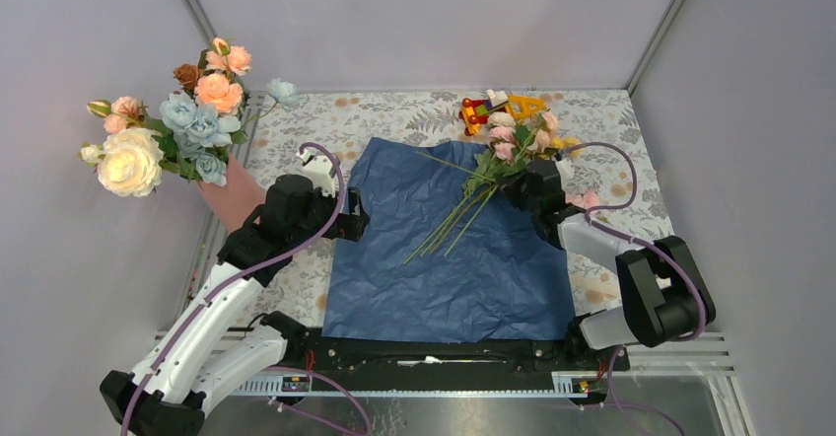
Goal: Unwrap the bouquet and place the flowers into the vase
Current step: Pick up the fake flower from the wrapping paper.
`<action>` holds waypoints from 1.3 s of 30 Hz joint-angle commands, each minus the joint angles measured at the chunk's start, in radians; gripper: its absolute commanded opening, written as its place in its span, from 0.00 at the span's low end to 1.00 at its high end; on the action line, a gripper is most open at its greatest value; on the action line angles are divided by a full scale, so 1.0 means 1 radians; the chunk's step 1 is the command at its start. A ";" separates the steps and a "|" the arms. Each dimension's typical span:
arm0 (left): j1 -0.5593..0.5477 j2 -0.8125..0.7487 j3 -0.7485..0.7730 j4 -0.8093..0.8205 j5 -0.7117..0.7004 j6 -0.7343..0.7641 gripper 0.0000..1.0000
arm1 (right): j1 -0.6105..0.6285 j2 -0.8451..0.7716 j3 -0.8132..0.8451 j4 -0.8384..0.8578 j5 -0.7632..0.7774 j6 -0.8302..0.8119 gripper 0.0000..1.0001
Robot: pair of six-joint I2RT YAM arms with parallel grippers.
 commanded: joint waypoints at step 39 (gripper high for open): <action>0.016 -0.002 -0.001 0.058 0.046 0.004 0.97 | 0.197 0.158 0.059 0.030 0.004 -0.091 0.34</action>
